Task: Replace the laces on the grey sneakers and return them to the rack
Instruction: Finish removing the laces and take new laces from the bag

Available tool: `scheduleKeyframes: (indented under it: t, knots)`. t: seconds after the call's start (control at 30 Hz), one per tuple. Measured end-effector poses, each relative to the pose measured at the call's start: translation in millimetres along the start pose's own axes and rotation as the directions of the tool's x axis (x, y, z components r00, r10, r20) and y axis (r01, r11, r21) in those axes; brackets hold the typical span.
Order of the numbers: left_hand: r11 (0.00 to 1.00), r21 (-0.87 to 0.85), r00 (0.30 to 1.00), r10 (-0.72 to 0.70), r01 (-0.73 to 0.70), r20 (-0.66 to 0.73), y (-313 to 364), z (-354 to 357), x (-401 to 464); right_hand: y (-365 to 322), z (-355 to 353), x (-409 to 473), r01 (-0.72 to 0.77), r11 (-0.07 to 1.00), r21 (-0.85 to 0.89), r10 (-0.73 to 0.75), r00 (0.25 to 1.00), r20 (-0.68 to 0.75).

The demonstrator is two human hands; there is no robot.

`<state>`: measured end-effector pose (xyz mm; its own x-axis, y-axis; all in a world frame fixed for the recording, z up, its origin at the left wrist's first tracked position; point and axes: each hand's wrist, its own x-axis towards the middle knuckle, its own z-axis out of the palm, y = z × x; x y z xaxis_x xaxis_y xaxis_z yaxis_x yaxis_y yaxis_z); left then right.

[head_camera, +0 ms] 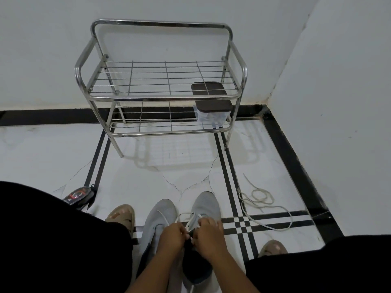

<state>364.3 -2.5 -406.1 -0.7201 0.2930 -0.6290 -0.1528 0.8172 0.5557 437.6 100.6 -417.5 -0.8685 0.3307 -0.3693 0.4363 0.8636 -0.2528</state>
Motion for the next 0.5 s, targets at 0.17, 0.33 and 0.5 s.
scheduleKeyframes:
  t: [0.17,0.33,0.5]
  knots:
    - [0.994,0.101,1.000,0.028,-0.027,-0.007,-4,-4,1,25,-42,7,-0.357,0.064,0.932,0.645,0.727,0.234]
    - [0.985,0.164,0.998,0.048,-0.054,0.039,-3,-7,3,44,-73,18,-0.140,-0.414,0.900,0.631,0.668,0.394]
    - [0.986,0.153,0.997,0.058,-0.064,0.049,-3,-9,-1,-3,-17,6,-0.196,0.955,0.223,0.145,0.964,0.223]
